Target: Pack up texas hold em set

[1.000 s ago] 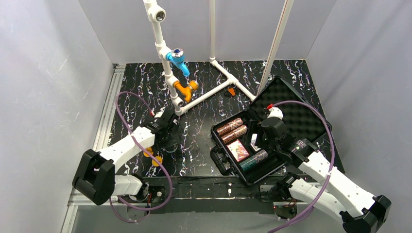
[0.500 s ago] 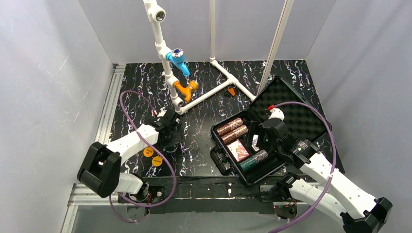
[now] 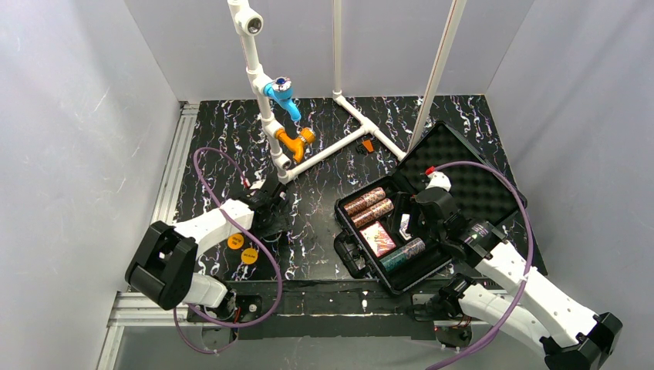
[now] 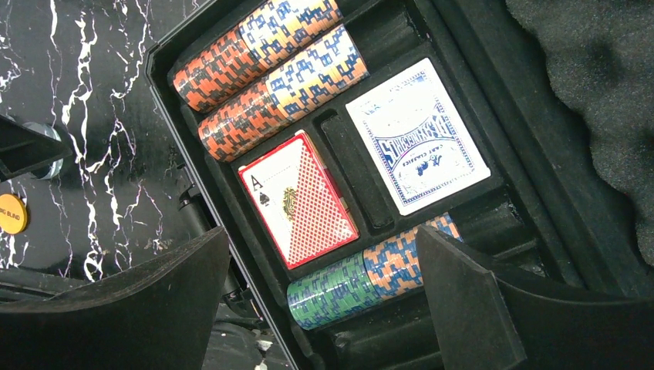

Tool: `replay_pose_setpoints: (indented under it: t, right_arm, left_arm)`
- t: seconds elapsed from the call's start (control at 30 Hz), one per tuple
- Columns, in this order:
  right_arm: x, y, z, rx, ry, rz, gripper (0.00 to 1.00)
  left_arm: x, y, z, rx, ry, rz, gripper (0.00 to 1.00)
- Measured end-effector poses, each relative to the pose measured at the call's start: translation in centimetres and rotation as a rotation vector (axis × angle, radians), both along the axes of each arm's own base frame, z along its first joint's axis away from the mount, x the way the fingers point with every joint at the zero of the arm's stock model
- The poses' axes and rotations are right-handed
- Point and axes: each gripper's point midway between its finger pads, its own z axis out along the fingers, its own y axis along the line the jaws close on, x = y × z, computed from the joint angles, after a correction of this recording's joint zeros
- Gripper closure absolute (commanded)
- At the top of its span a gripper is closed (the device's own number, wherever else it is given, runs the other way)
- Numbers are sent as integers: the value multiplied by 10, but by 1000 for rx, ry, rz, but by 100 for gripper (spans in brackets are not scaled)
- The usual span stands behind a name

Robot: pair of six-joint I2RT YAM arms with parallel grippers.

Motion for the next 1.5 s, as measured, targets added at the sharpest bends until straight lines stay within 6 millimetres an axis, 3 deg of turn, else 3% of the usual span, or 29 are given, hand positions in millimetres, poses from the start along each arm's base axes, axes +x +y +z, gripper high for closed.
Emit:
replay_pose_setpoints:
  t: [0.4, 0.77, 1.1, 1.37, 1.5]
  right_arm:
    - [0, 0, -2, -5, 6, 0, 2]
    - [0, 0, -2, -3, 7, -3, 2]
    - [1, 1, -4, -9, 17, -4, 2]
    - [1, 1, -4, -8, 18, -5, 2]
    - [1, 1, -5, -9, 21, -7, 2]
  left_arm:
    - [2, 2, -2, 11, -13, -3, 25]
    - [7, 3, -2, 21, -34, -28, 47]
    - [14, -1, -2, 12, -66, -66, 57]
    - [12, -2, -2, 12, -65, -99, 60]
    - [12, -6, -1, 14, -71, -126, 49]
